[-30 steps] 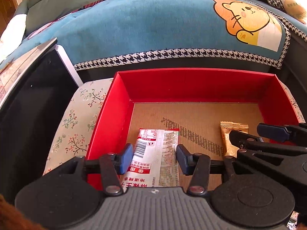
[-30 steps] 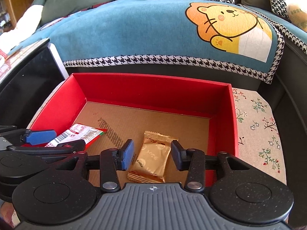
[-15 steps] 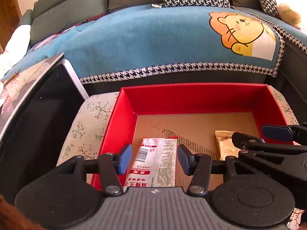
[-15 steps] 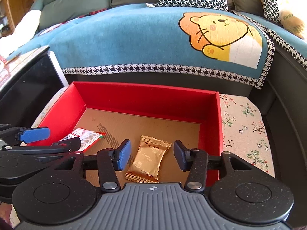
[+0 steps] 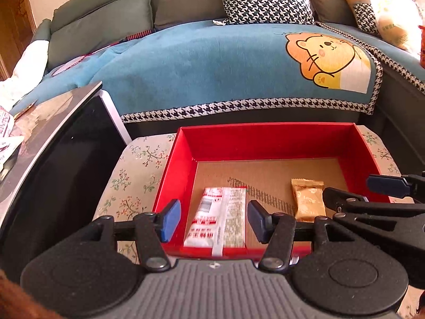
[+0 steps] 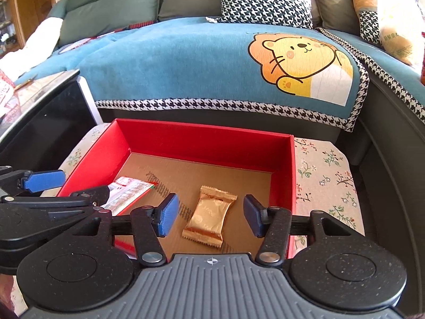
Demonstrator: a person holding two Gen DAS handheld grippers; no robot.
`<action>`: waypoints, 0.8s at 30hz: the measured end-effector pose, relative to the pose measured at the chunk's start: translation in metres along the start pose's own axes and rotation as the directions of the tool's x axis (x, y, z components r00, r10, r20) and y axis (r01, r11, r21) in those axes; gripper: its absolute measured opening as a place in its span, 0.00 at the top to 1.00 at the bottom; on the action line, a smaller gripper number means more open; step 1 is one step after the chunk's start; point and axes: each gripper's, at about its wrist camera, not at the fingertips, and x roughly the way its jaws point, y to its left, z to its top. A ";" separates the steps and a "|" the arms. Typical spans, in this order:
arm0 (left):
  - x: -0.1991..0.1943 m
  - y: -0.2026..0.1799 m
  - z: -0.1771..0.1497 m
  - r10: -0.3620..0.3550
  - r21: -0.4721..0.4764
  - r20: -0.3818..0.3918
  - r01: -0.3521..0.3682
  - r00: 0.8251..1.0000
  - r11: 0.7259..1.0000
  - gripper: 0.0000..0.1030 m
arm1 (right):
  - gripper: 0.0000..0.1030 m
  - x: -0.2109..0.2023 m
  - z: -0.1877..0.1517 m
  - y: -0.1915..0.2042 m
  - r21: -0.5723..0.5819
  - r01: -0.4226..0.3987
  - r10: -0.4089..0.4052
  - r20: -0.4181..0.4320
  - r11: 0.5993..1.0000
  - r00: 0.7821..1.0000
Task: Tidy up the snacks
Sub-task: 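Move left tool to red Trolli bag while right tool moves to wrapped bun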
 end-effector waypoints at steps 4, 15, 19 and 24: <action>-0.011 0.002 -0.009 -0.003 -0.003 -0.004 0.003 1.000 1.000 0.06 | 0.39 -0.011 -0.006 0.005 -0.009 0.004 -0.004 0.000 1.000 1.000; -0.034 0.006 -0.048 -0.029 0.023 -0.086 0.031 0.996 0.999 0.06 | 0.39 -0.038 -0.036 0.020 -0.056 0.006 -0.008 -0.039 0.998 0.999; -0.041 0.007 -0.063 -0.030 0.032 -0.108 0.034 0.994 0.999 0.06 | 0.39 -0.044 -0.049 0.024 -0.054 -0.002 -0.002 -0.069 0.999 0.998; -0.044 0.011 -0.086 -0.043 0.043 -0.160 0.051 0.986 0.998 0.06 | 0.39 -0.049 -0.067 0.032 -0.090 -0.018 0.008 -0.106 0.996 0.994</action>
